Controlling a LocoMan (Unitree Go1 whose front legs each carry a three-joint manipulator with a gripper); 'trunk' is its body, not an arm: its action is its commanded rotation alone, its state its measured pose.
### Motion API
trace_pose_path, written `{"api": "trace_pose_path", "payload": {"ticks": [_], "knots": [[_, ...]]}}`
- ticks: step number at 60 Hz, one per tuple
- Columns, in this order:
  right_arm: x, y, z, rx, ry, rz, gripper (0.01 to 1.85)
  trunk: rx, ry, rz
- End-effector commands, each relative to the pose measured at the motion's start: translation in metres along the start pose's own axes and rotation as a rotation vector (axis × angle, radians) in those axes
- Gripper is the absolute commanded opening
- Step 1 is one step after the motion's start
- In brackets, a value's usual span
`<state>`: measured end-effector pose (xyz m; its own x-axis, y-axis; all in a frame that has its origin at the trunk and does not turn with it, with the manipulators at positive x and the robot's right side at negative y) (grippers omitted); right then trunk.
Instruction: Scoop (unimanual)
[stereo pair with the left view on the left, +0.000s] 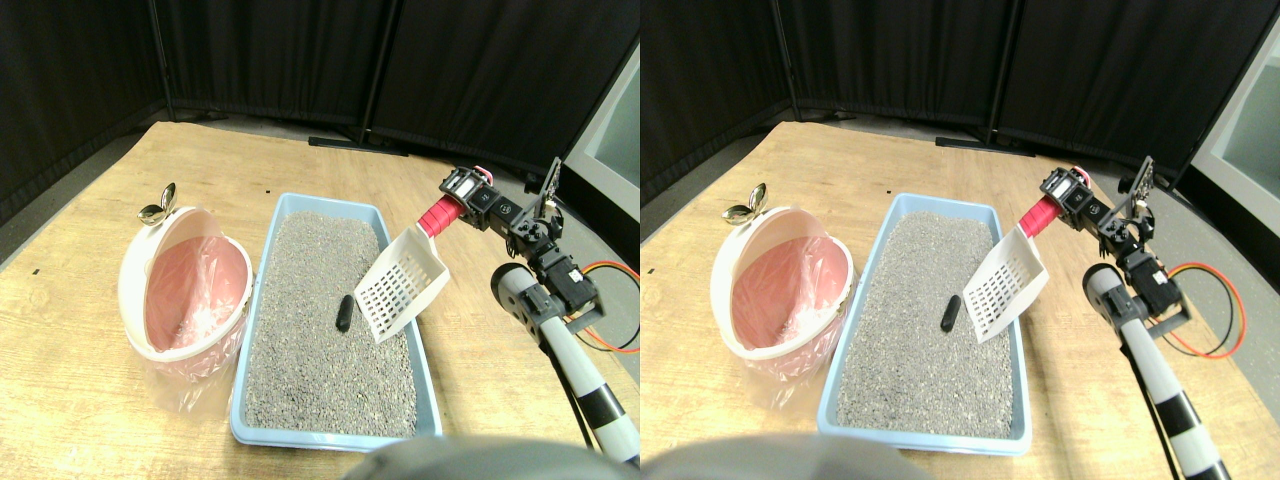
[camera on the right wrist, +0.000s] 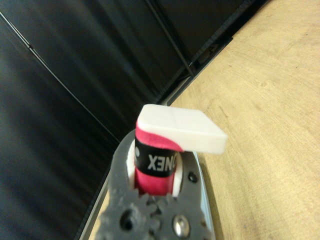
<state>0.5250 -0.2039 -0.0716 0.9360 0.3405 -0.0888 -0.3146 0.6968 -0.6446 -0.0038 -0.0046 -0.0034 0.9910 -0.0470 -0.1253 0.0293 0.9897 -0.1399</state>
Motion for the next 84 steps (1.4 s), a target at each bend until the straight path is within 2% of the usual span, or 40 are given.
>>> {"api": "trace_pose_path", "payload": {"ticks": [1,7,12,21,28,39,45,46,50,57,59,62,64,65,66,70,76,79,84], "knots": [[0.005,0.007,0.009,-0.021,-0.072,0.043,0.06,-0.031,0.03,0.017],[0.008,0.015,0.009,-0.023,-0.062,0.058,0.06,-0.042,0.035,0.024],[0.012,0.031,0.005,-0.025,-0.056,0.096,0.06,-0.054,0.034,0.039],[0.017,0.074,-0.002,0.116,0.006,0.125,0.06,-0.071,0.044,0.071],[0.022,0.1,-0.013,0.191,-0.026,0.172,0.06,-0.087,0.052,0.092],[0.021,0.127,-0.01,0.294,-0.031,0.205,0.06,-0.116,0.051,0.12],[0.02,0.131,-0.008,0.325,-0.013,0.197,0.06,-0.125,0.044,0.133],[0.019,0.132,-0.006,0.329,0.022,0.185,0.06,-0.126,0.043,0.134],[0.02,0.131,-0.008,0.327,0.02,0.183,0.06,-0.13,0.041,0.138],[0.021,0.124,-0.007,0.399,0.061,0.123,0.06,-0.127,0.033,0.137],[0.022,0.12,-0.008,0.441,0.05,0.107,0.23,-0.126,0.031,0.135],[0.023,0.116,-0.008,0.468,0.028,0.101,0.19,-0.125,0.029,0.132],[0.023,0.113,-0.008,0.497,0.022,0.091,0.28,-0.124,0.026,0.131],[0.023,0.112,-0.008,0.51,0.022,0.088,0.21,-0.125,0.024,0.13],[0.023,0.109,-0.007,0.541,0.026,0.079,0.06,-0.125,0.024,0.13],[0.023,0.104,-0.006,0.587,0.022,0.061,0.06,-0.127,0.02,0.129],[0.022,0.095,-0.002,0.722,0.071,0.006,0.07,-0.13,0.02,0.131],[0.021,0.092,-0.002,0.764,0.09,-0.015,0.06,-0.134,0.015,0.136],[0.02,0.089,-0.005,0.818,0.098,-0.044,0.06,-0.135,0.012,0.139]]}}
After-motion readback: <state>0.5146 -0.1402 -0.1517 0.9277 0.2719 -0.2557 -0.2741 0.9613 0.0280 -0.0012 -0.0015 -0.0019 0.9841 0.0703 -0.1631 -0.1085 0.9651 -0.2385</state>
